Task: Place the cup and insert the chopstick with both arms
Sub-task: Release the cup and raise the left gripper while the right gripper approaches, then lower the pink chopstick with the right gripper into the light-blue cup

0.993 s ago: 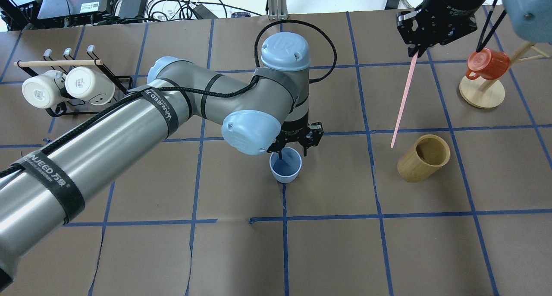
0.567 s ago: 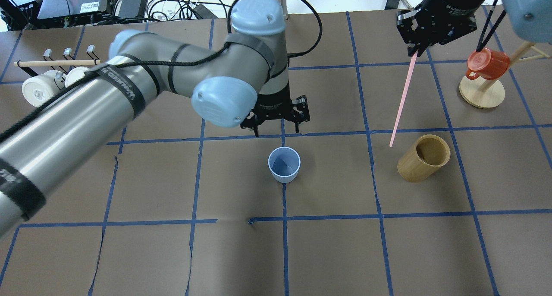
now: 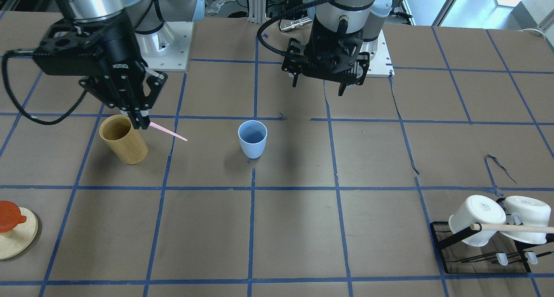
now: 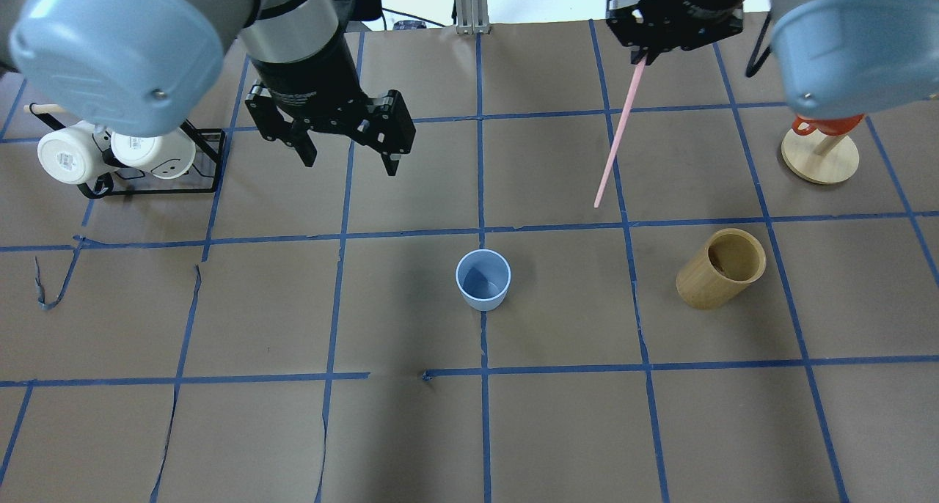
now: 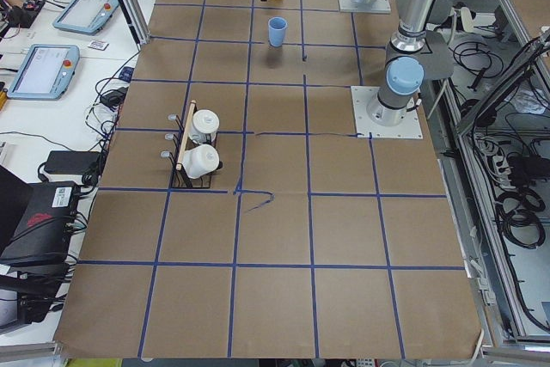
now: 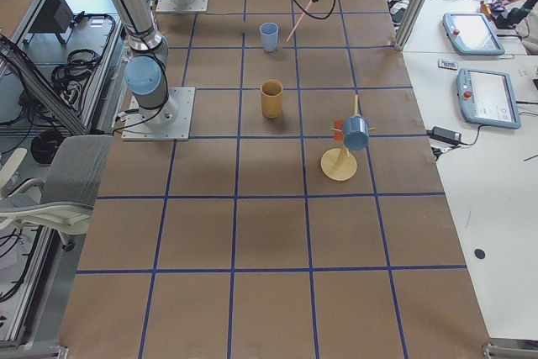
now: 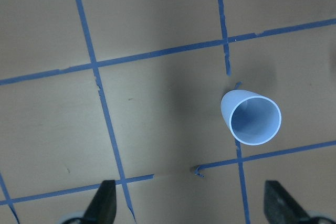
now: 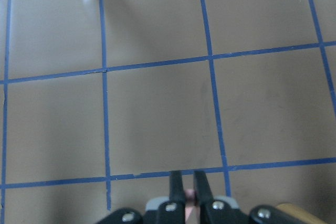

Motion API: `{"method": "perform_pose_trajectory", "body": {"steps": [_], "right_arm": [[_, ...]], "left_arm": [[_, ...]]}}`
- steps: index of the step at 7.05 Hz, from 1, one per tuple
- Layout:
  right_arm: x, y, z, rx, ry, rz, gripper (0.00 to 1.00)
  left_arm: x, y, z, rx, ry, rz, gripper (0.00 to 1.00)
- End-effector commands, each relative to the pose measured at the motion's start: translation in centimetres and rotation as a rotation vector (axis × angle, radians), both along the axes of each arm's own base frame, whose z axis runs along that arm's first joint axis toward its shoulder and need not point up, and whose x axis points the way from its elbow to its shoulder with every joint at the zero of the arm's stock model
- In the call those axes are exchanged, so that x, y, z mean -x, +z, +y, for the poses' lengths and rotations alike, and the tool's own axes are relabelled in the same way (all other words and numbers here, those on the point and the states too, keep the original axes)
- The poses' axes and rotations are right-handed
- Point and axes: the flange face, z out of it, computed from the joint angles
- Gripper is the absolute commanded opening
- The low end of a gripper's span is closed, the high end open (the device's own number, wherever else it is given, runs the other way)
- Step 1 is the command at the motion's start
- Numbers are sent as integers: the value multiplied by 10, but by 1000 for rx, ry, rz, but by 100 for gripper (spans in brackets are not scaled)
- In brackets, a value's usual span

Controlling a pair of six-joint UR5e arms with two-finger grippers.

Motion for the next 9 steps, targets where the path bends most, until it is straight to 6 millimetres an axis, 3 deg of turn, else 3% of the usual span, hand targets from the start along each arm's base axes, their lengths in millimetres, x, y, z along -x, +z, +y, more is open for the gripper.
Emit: {"method": "perform_pose_trajectory", "body": {"steps": [1,3,5,7,9], "right_arm": [[-51,-23,25,65,-29,7,0],[-87,-28,45,59,-78,-4,0],[-116,-34,65,36,-44,-1,0],[-129,-41,78,10,-13,14,0],[-130,-68,86,-25,-20,31,0]], "left_arm": [[-17,0,18,-5,9,-6,100],[-53,4,8,4,-46,12,100],[-53,4,9,12,-42,10,100],[-53,4,9,13,-47,16,100],[-52,5,10,14,-48,16,100]]}}
